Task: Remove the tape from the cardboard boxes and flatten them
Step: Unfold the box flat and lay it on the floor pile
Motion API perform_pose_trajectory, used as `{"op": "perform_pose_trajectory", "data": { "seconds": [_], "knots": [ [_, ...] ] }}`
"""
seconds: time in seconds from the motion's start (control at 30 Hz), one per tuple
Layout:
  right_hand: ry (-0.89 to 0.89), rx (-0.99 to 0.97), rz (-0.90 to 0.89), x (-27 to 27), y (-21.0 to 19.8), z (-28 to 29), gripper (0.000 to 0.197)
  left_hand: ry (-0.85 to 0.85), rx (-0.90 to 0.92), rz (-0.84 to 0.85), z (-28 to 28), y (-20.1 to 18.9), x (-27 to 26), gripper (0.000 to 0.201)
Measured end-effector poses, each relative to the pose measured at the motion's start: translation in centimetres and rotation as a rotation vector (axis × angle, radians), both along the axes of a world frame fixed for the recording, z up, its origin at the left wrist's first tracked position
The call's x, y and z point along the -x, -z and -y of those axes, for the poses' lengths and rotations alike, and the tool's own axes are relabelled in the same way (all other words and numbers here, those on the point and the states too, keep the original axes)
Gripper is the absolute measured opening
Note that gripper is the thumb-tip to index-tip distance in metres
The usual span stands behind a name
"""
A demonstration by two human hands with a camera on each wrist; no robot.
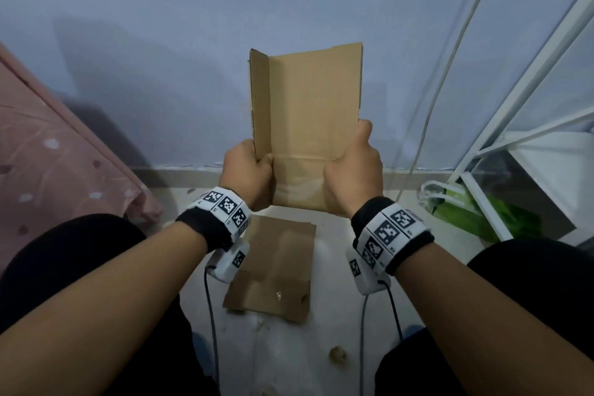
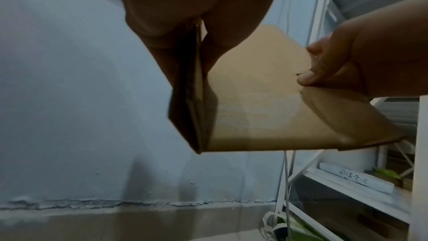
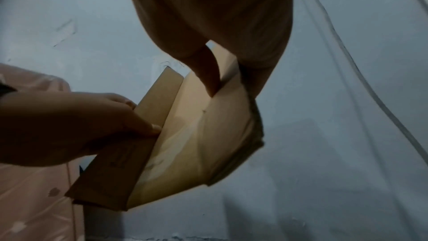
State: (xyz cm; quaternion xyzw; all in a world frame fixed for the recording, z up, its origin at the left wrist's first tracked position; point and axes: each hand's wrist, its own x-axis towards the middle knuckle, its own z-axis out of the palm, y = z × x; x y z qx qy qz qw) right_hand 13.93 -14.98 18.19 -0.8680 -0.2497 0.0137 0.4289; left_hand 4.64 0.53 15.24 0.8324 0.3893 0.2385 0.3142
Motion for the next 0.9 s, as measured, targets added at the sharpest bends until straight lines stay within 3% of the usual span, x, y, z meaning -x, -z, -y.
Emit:
{"op": "perform_pose_trajectory", "data": {
  "seconds": [0.1,0.17,0.23,0.3,0.37,0.47,0.53,0.63,0.7,0.8,0.87,0.9],
  "knots": [
    [0.052,0.046,0.112,-0.8,-0.1,0.3,0.055,0.049,-0.104,0.011,0.8,-0.3,0.0,0.034],
    [0.083,0.092,0.117,-1.6,0.3,0.7,0.056,0.093,-0.156,0.023,2.0,-0.2,0.1,0.043],
    [0.106,0.095,0.075,-2.1,0.8,1.0,0.056,0.115,-0.126,0.027,2.4,0.1,0.0,0.039],
    [0.077,0.058,0.047,-2.2,1.1,1.0,0.054,0.135,0.0,0.031,2.2,-0.2,-0.1,0.025],
    [0.021,-0.015,0.014,-2.2,1.2,0.6,0.051,0.103,0.254,0.157,1.6,-0.6,-0.2,0.003],
    [-0.029,-0.095,-0.089,-2.5,1.1,0.2,0.041,-0.012,0.489,0.436,0.5,-1.8,-0.2,0.022],
    [-0.039,-0.095,-0.111,-2.9,1.5,0.3,0.021,-0.039,0.492,0.535,-0.3,-2.9,0.0,0.017],
    [-0.016,-0.07,-0.133,-3.4,2.3,0.2,0.019,-0.016,0.476,0.608,-1.5,-3.9,0.3,0.024],
    [-0.043,-0.208,-0.398,-3.3,2.1,0.0,0.029,0.016,0.471,0.665,-1.7,-4.2,0.5,0.027],
    [-0.168,-0.588,-0.951,-3.1,0.6,0.1,0.041,0.067,0.474,0.712,-1.7,-5.0,0.8,0.035],
    [-0.237,-0.776,-1.126,-3.8,-0.2,0.6,0.06,0.107,0.552,0.699,-2.1,-5.2,1.1,0.041],
    [-0.255,-0.817,-1.161,-4.4,-0.3,0.7,0.06,0.108,0.559,0.639,-2.6,-5.1,1.2,0.041]
  ]
}}
